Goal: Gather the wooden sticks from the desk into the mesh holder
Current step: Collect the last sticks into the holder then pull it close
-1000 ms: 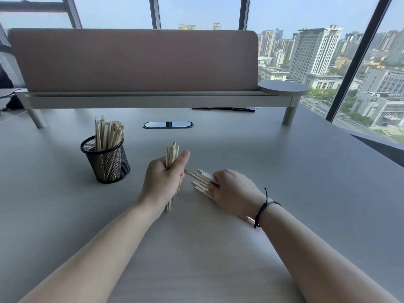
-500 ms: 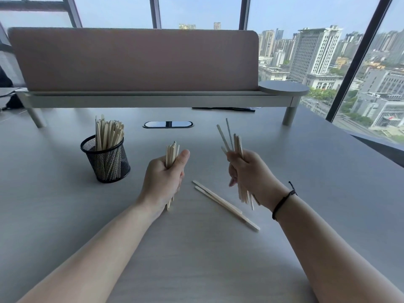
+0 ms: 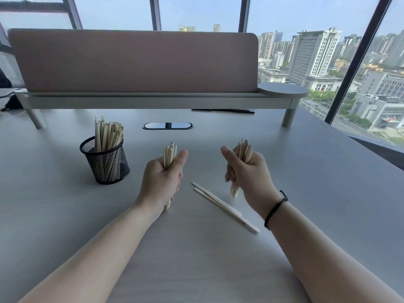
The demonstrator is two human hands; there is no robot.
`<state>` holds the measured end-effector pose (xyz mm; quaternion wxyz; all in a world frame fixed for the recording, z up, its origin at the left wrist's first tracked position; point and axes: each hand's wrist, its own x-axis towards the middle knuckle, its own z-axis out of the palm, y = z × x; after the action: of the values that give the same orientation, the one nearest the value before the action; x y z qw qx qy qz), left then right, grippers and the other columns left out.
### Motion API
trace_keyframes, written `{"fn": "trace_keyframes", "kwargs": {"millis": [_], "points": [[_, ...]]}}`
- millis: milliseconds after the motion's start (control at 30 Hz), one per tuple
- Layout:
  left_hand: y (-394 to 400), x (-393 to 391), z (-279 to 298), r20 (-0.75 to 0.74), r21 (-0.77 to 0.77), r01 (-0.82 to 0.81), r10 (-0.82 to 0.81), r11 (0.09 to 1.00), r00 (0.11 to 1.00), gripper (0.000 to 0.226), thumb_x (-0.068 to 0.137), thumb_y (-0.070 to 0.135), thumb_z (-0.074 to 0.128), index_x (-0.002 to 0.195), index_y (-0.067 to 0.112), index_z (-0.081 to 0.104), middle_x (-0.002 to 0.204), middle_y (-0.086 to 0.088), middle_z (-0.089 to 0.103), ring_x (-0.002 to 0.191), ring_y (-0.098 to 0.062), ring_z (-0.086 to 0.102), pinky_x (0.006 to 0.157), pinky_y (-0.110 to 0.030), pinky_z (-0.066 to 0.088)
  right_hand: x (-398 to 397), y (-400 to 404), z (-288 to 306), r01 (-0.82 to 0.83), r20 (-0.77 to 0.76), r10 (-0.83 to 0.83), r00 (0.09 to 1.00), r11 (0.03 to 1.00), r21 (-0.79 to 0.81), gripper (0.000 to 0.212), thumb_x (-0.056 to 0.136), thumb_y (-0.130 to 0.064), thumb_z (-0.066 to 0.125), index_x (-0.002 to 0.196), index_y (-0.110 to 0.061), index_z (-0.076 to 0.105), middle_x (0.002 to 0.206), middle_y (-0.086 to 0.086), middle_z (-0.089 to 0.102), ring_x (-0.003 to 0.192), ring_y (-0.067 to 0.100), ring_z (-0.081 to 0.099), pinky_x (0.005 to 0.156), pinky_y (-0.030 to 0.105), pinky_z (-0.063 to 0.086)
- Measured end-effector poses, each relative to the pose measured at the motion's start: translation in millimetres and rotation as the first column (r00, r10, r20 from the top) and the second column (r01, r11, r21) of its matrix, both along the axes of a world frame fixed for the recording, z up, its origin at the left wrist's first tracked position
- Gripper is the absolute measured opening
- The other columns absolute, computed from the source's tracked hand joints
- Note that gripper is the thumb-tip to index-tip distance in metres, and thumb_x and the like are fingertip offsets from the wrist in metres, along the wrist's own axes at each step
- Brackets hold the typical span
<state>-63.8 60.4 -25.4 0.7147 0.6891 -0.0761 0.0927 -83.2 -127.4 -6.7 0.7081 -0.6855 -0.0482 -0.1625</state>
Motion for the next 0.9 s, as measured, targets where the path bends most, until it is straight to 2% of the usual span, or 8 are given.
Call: {"fn": "trace_keyframes", "kwargs": {"millis": [167, 233, 267, 333, 400, 433, 600, 900], "points": [[0, 0, 1, 0.014, 0.027, -0.013, 0.012, 1.0, 1.0, 0.048, 0.099, 0.032, 0.063, 0.064, 0.006, 0.042, 0.047, 0.0, 0.034, 0.04, -0.016, 0.026, 0.044, -0.026, 0.023, -2, 2, 2, -0.039, -0.049, 0.041, 0.998, 0.998, 0.057, 0.06, 0.093, -0.028, 0.069, 0.057, -0.014, 0.023, 0.05, 0.005, 0.025, 0.043, 0.019, 0.021, 0.047, 0.029, 0.024], [0, -1, 0, 0.013, 0.026, -0.008, 0.008, 1.0, 1.0, 0.048, 0.099, 0.032, 0.063, 0.064, 0.007, 0.042, 0.047, -0.001, 0.034, 0.041, -0.017, 0.026, 0.045, -0.026, 0.023, -4, -1, 4, -0.016, -0.034, 0.011, 0.999, 0.987, -0.162, 0.064, 0.089, -0.035, 0.072, 0.058, -0.006, 0.023, 0.053, 0.007, 0.024, 0.048, 0.02, 0.019, 0.048, 0.031, 0.018], [-1, -1, 0, 0.014, 0.028, -0.008, 0.008, 1.0, 1.0, 0.049, 0.099, 0.032, 0.063, 0.063, 0.007, 0.042, 0.047, -0.001, 0.035, 0.042, -0.017, 0.026, 0.045, -0.026, 0.023, -5, -3, 5, 0.003, -0.029, -0.014, 0.999, 0.93, -0.368, 0.064, 0.086, -0.038, 0.074, 0.058, -0.003, 0.029, 0.052, 0.007, 0.027, 0.048, 0.02, 0.023, 0.048, 0.03, 0.021], [-1, 0, -1, 0.014, 0.03, -0.013, 0.013, 0.999, 1.0, 0.05, 0.099, 0.032, 0.063, 0.061, 0.008, 0.042, 0.047, -0.001, 0.035, 0.041, -0.017, 0.026, 0.045, -0.026, 0.024, -7, -5, 4, -0.006, -0.059, -0.062, 0.996, 0.634, -0.773, 0.05, 0.077, -0.05, 0.078, 0.063, -0.008, 0.054, 0.049, -0.005, 0.042, 0.047, 0.016, 0.038, 0.049, 0.029, 0.032], [0, 0, -1, 0.012, 0.038, -0.021, 0.02, 0.999, 1.0, 0.052, 0.099, 0.033, 0.063, 0.058, 0.011, 0.04, 0.046, 0.0, 0.036, 0.039, -0.017, 0.027, 0.044, -0.025, 0.024, -9, -1, -1, -0.118, -0.163, -0.087, 0.983, 0.38, -0.917, 0.039, 0.069, -0.057, 0.079, 0.079, -0.021, 0.07, 0.059, -0.007, 0.056, 0.062, 0.015, 0.057, 0.057, 0.029, 0.046], [1, 1, -1, 0.011, 0.044, -0.022, 0.021, 0.999, 1.0, 0.053, 0.099, 0.034, 0.063, 0.057, 0.013, 0.04, 0.047, 0.0, 0.037, 0.039, -0.016, 0.028, 0.044, -0.025, 0.025, -8, 1, -5, -0.171, -0.214, -0.091, 0.973, 0.345, -0.923, 0.037, 0.068, -0.056, 0.08, 0.084, -0.024, 0.072, 0.065, -0.006, 0.059, 0.069, 0.018, 0.061, 0.062, 0.031, 0.051], [3, 2, -3, 0.023, 0.053, -0.019, 0.017, 0.998, 1.0, 0.054, 0.098, 0.037, 0.064, 0.054, 0.016, 0.04, 0.047, 0.0, 0.038, 0.039, -0.017, 0.03, 0.045, -0.024, 0.027, -2, 9, -14, -0.156, -0.213, -0.124, 0.969, 0.36, -0.92, 0.021, 0.075, -0.035, 0.072, 0.086, -0.017, 0.073, 0.082, 0.0, 0.067, 0.08, 0.026, 0.066, 0.071, 0.037, 0.058], [2, 2, -3, 0.026, 0.059, -0.013, 0.012, 0.998, 1.0, 0.055, 0.099, 0.037, 0.064, 0.054, 0.018, 0.039, 0.048, 0.001, 0.038, 0.04, -0.016, 0.031, 0.045, -0.025, 0.027, -3, 12, -8, -0.235, -0.268, -0.078, 0.96, 0.292, -0.927, 0.016, 0.086, -0.032, 0.063, 0.088, -0.016, 0.068, 0.084, 0.004, 0.066, 0.08, 0.03, 0.064, 0.068, 0.033, 0.054]]}}
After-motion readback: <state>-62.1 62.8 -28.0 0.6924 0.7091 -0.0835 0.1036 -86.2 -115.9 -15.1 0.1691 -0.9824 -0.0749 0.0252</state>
